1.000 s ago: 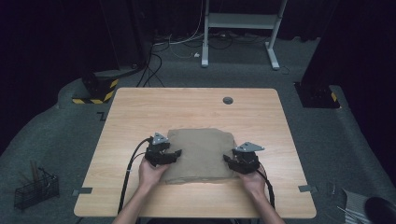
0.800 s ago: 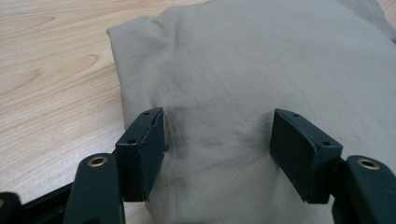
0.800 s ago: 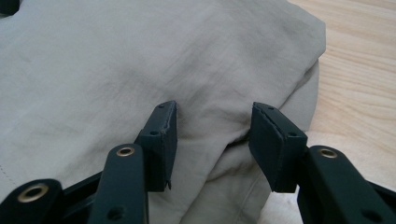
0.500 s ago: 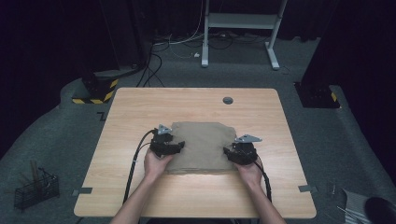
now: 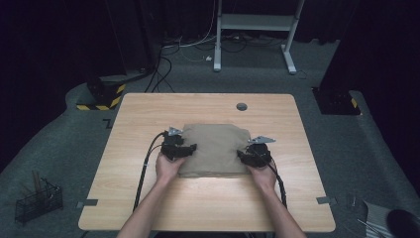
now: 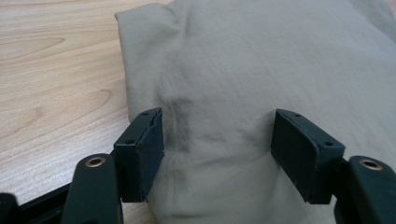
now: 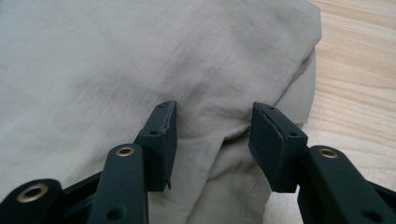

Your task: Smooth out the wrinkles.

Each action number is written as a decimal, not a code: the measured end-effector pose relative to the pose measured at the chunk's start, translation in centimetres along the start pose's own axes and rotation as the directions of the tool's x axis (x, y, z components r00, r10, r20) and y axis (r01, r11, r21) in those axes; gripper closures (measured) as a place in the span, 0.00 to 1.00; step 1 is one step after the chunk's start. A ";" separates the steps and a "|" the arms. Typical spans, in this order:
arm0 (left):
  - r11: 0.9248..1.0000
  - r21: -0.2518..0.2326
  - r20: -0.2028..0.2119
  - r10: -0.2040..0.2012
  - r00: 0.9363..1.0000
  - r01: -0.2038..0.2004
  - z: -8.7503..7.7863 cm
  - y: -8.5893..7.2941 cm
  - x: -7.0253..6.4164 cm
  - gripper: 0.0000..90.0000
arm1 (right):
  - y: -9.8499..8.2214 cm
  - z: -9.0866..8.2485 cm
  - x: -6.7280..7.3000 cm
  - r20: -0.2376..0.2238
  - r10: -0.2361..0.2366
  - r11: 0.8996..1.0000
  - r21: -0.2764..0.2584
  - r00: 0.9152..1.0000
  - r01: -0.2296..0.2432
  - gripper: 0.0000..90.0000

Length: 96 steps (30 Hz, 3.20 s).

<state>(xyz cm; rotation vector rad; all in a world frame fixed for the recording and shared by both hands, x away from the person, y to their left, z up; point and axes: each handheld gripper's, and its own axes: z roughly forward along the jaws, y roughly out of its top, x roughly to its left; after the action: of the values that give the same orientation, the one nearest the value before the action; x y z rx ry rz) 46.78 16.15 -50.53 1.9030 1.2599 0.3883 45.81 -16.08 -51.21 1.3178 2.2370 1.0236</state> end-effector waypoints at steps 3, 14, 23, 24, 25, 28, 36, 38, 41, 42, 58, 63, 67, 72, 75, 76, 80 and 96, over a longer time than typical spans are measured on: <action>1.000 0.006 -0.001 0.009 1.000 -0.009 -0.1 0.4 0.1 0.38 | 0.1 0.1 -0.1 0.003 0.006 1.000 -0.004 1.000 -0.006 0.57; 0.999 -0.020 0.000 0.030 1.000 -0.030 -1.7 0.8 -0.2 0.39 | 0.1 -1.2 -0.4 -0.004 0.013 0.999 -0.036 1.000 -0.013 0.57; 0.997 -0.066 0.002 0.042 0.999 -0.042 -3.6 1.3 -0.5 0.39 | 0.1 -2.6 -0.5 -0.016 0.010 0.997 -0.076 1.000 -0.012 0.57; 0.997 -0.071 0.007 0.037 0.999 -0.037 -3.7 1.3 -0.5 0.39 | 0.1 -2.8 -0.5 -0.017 0.013 0.997 -0.080 1.000 -0.014 0.57; 0.997 -0.074 0.007 0.039 0.999 -0.038 -3.9 1.3 -0.5 0.39 | 0.1 -3.0 -0.5 -0.019 0.014 0.996 -0.083 1.000 -0.016 0.57; 0.996 -0.077 0.006 0.043 0.999 -0.043 -4.3 1.3 -0.5 0.39 | 0.1 -3.4 -0.4 -0.021 0.007 0.996 -0.091 1.000 -0.009 0.57; 0.995 -0.088 0.017 0.041 0.999 -0.039 -5.3 1.0 -0.7 0.39 | -0.4 -4.5 -0.6 -0.030 0.019 0.993 -0.118 0.999 -0.023 0.57; 0.995 -0.090 0.014 0.041 0.999 -0.040 -5.7 1.0 -0.7 0.39 | -0.5 -4.7 -0.6 -0.029 0.017 0.993 -0.117 0.999 -0.020 0.57; 0.995 -0.095 0.014 0.042 0.999 -0.041 -6.0 1.0 -0.6 0.39 | -0.5 -5.0 -0.8 -0.035 0.024 0.991 -0.128 0.999 -0.028 0.57; 0.995 -0.097 0.016 0.040 0.999 -0.038 -6.2 1.0 -0.6 0.39 | -0.5 -5.1 -0.8 -0.036 0.026 0.991 -0.128 0.999 -0.030 0.57; 0.992 -0.127 0.002 0.022 1.000 -0.021 -9.0 -0.5 0.3 0.39 | -1.3 -7.4 -1.3 -0.029 0.035 0.985 -0.165 0.999 -0.039 0.57; 0.990 -0.138 -0.005 0.012 1.000 -0.013 -9.7 -0.9 0.6 0.39 | -1.7 -8.0 -1.5 -0.025 0.034 0.983 -0.177 0.999 -0.038 0.57; 0.990 -0.138 -0.017 0.013 1.000 -0.015 -10.3 -1.3 0.7 0.39 | -1.9 -8.4 -1.6 -0.025 0.038 0.982 -0.187 0.999 -0.042 0.57; 0.990 -0.140 -0.022 0.008 1.000 -0.011 -10.9 -1.8 0.9 0.39 | -2.4 -8.8 -1.8 -0.022 0.045 0.980 -0.192 0.999 -0.049 0.57; 0.989 -0.146 -0.024 0.004 1.000 -0.007 -11.3 -2.1 1.0 0.39 | -2.8 -9.1 -1.9 -0.020 0.052 0.980 -0.193 0.998 -0.055 0.57; 0.989 -0.147 -0.028 0.003 1.000 -0.007 -11.5 -2.2 1.1 0.39 | -2.9 -9.2 -1.9 -0.020 0.058 0.980 -0.192 0.998 -0.060 0.57; 0.989 -0.147 -0.031 -0.006 0.999 0.002 -11.8 -2.8 1.3 0.39 | -3.4 -9.5 -2.1 -0.019 0.066 0.978 -0.196 0.998 -0.068 0.57; 0.992 -0.122 -0.066 -0.022 0.998 0.014 -12.7 -5.3 2.0 0.39 | -5.6 -10.3 -2.6 -0.010 0.098 0.979 -0.176 0.995 -0.098 0.57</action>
<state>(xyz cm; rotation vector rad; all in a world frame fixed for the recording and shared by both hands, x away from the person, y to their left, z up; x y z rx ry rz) 36.38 24.59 -46.88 1.7884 1.2667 0.5115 37.43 -24.20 -48.52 1.3603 2.0460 1.2271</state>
